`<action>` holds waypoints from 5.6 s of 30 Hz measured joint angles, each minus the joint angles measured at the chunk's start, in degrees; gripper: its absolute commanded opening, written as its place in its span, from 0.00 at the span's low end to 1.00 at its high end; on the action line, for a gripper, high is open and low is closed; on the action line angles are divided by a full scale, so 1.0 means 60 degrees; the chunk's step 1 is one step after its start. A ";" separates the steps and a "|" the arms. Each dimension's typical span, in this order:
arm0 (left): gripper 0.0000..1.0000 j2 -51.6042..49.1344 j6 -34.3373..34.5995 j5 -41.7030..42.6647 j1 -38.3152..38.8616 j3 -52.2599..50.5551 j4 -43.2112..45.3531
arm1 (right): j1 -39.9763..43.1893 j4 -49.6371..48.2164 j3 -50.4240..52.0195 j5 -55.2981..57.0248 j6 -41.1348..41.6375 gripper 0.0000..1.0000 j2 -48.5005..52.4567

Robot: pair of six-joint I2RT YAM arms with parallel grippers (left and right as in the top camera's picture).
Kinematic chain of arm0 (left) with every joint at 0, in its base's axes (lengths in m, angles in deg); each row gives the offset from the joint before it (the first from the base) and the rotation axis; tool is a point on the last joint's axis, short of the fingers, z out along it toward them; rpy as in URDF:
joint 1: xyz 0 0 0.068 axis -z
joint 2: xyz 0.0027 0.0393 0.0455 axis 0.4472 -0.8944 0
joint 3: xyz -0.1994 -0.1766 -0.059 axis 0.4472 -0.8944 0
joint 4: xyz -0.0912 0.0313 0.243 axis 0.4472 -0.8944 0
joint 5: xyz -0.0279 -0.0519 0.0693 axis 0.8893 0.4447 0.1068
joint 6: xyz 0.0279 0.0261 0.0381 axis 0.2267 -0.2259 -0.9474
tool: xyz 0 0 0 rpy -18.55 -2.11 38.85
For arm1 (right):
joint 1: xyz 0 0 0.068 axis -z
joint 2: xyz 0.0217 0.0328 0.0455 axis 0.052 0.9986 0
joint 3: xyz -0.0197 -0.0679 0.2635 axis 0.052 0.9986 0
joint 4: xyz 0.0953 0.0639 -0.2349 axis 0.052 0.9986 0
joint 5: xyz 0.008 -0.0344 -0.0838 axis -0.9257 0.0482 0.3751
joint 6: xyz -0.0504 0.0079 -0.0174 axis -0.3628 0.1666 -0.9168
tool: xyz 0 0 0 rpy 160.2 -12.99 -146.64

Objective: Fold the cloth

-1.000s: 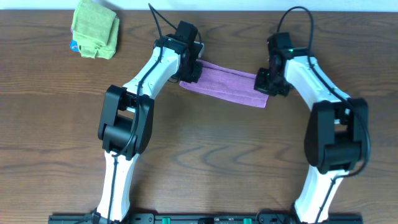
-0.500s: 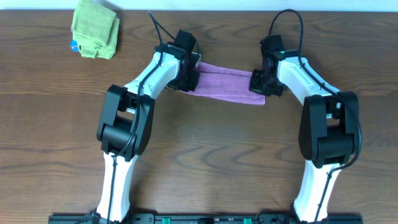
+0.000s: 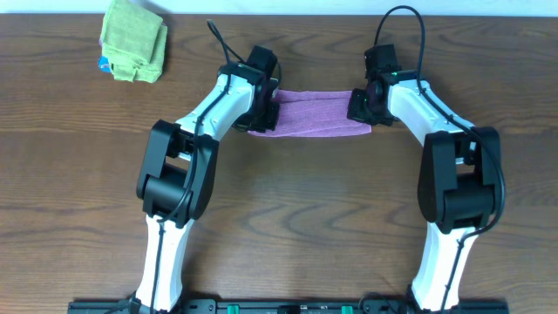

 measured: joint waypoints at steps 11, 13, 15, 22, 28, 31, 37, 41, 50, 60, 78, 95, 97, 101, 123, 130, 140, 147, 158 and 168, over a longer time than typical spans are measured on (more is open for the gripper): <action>0.06 0.0036 0.0259 -0.0138 0.0000 -0.0015 0.0076 | 0.0000 0.1064 -0.0091 -0.0328 -0.0382 0.44 -0.0444; 0.06 0.0036 0.0259 -0.0146 0.0000 -0.0015 0.0087 | 0.0004 0.1231 -0.0091 -0.0364 -0.0535 0.54 -0.0907; 0.06 0.0036 0.0262 -0.0171 0.0000 -0.0015 0.0106 | 0.0044 0.1490 -0.0091 -0.0375 -0.0714 0.61 -0.1545; 0.06 0.0036 0.0262 -0.0178 0.0000 -0.0015 0.0138 | 0.1228 0.2142 -0.0106 -0.1501 -0.1384 0.70 -0.2798; 0.06 0.0036 0.0262 -0.0182 0.0000 -0.0015 0.0164 | 0.3330 0.0790 0.1045 -0.5136 -0.2583 0.85 -0.2557; 0.06 0.0036 0.0262 -0.0211 0.0000 -0.0015 0.0226 | 0.3654 0.0317 0.1668 -0.6929 -0.2951 0.88 -0.2255; 0.06 0.0036 0.0262 -0.0215 0.0000 -0.0015 0.0229 | 0.2976 0.0011 0.1861 -0.8178 -0.3337 0.90 -0.1497; 0.06 0.0036 0.0262 -0.0215 0.0000 -0.0015 0.0226 | 0.2954 -0.0437 0.1861 -0.8408 -0.3279 0.89 -0.1002; 0.06 0.0036 0.0259 -0.0215 0.0000 -0.0015 0.0226 | 0.3075 -0.1341 0.1876 -0.8429 -0.2809 0.89 -0.0452; 0.06 0.0036 0.0259 -0.0219 0.0000 -0.0015 0.0226 | 0.3093 -0.1585 0.1792 -0.8870 -0.2211 0.81 0.0025; 0.06 0.0036 0.0262 -0.0051 -0.0022 -0.0015 0.0226 | 0.2816 -0.1727 0.1548 -0.9329 -0.1319 0.02 0.1024; 0.06 0.1508 0.0262 0.0401 -0.0189 0.1617 0.0047 | 0.2809 0.1282 0.0120 -0.6881 -0.1286 0.02 0.0794; 0.06 0.2317 0.0259 0.0361 -0.0361 0.1756 -0.0062 | 0.2809 0.1596 0.0113 -0.6215 -0.1300 0.02 0.0423; 0.06 0.4011 0.0284 0.0262 -0.1188 0.2036 -0.0619 | 0.2743 0.1974 0.0047 -0.4626 -0.1260 0.02 -0.0820; 0.06 0.6014 0.0393 0.0193 -0.2575 0.2022 -0.2575 | -0.1064 0.0987 -0.0120 0.1953 -0.0007 0.01 -0.2069; 0.06 0.6014 0.0248 0.0193 -0.2575 0.2022 -0.2557 | -0.1260 0.0193 -0.0120 0.1996 0.0025 0.02 -0.0962; 0.06 0.6014 0.0175 0.0193 -0.2575 0.2018 -0.2524 | -0.2040 -0.1089 -0.0120 0.1698 -0.0386 0.02 -0.0714; 0.06 0.6014 0.0175 0.0193 -0.2575 0.2018 -0.2528 | -0.2255 -0.0943 -0.0120 0.1373 -0.0860 0.02 -0.0688; 0.06 0.6014 0.0175 0.0193 -0.2575 0.2018 -0.2524 | -0.2291 -0.0561 -0.0120 0.0841 -0.1825 0.01 -0.0678; 0.06 0.6014 0.0175 0.0193 -0.2575 0.2018 -0.2524 | -0.2688 -0.0645 -0.0120 0.0444 -0.2073 0.01 -0.0499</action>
